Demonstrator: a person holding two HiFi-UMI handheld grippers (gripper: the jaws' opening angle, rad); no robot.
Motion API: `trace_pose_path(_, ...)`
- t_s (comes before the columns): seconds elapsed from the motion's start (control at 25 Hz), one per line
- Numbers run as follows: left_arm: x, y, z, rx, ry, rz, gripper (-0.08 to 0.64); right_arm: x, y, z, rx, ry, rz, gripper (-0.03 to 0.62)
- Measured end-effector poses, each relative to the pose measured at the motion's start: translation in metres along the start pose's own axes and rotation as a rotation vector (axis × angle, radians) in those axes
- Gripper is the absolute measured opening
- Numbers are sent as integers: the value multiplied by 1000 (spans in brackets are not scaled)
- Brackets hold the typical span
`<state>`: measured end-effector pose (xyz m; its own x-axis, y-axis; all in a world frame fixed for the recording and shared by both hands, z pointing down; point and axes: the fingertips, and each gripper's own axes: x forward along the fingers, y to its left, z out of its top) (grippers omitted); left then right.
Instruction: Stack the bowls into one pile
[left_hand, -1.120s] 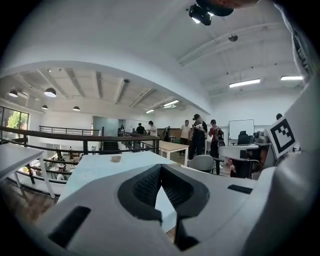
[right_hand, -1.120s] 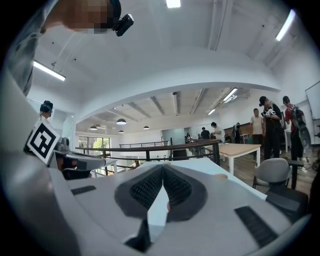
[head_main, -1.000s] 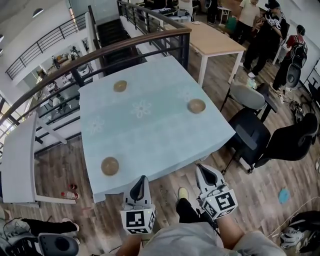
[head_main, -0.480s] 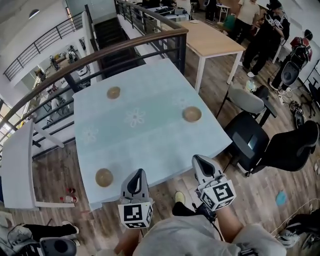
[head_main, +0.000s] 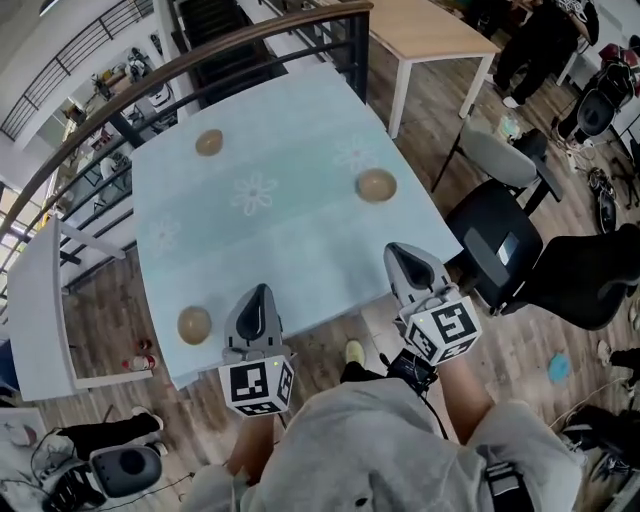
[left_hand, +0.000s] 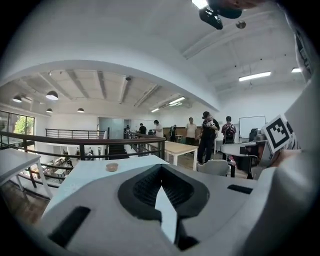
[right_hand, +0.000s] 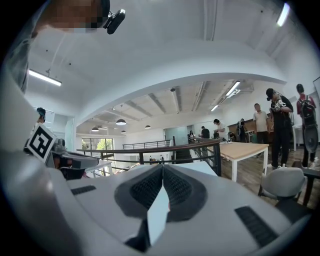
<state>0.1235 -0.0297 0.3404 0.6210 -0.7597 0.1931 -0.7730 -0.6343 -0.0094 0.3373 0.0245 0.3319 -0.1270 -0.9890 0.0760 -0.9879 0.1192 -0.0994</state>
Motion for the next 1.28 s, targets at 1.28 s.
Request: trace_pose_path(1.28, 90, 58, -6, -22, 22, -56, 15, 102, -92, -89, -211, 253, -142, 31)
